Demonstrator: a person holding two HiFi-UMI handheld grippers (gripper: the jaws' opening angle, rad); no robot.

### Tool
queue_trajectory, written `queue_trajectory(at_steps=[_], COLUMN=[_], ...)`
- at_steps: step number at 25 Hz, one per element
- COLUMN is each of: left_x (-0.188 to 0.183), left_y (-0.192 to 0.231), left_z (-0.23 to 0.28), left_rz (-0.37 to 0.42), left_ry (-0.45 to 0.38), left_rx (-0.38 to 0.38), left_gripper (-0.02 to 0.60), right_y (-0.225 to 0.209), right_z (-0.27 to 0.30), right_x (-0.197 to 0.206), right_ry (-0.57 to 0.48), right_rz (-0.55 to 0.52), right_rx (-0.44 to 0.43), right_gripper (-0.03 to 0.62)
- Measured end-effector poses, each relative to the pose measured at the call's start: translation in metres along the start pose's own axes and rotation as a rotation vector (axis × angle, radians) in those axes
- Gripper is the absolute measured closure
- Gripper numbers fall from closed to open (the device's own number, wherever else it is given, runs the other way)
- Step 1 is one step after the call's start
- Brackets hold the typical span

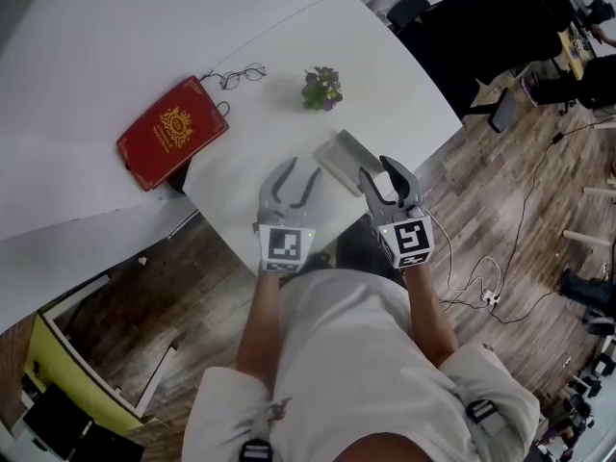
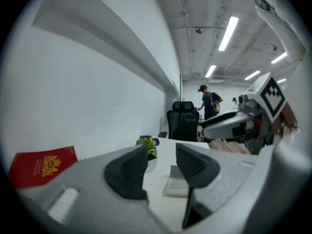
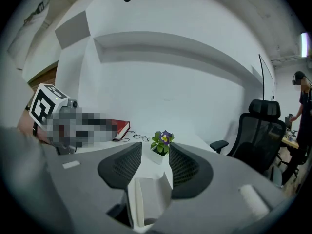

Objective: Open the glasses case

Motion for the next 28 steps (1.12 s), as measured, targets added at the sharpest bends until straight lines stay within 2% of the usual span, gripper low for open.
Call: queue_trajectory(at_steps=[4, 16, 28], left_x=[-0.005, -0.013, -0.014], left_y=[-0.003, -0.016, -0.024], left_z=[-0.011, -0.019, -0.016], left_rz=[-0.027, -0.023, -0.012], left_ry=[-0.019, -0.044, -0.038], left_rx=[0.004, 0.041, 0.037], left_gripper=[0.402, 0.403, 0.413], right_y=[0.003, 0.005, -0.005], right_z=[-0.011, -0.029, -0.035], right_x=[-0.007, -0.011, -0.01], right_ry=[-0.019, -0.009, -0.007], right_rz=[-0.002, -0.025, -0.028], right_rx=[0.013, 0.04, 0.046], right_gripper=[0.43, 0.43, 0.43])
Point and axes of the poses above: the fingertips, and each gripper's own axes: z forward along the fingers, y to its left, x out of its underside, the point moved 1 cm from there along -z, backward along the fingers, and after that the axes turned 3 degrees about -z, right-handed, at the moved point
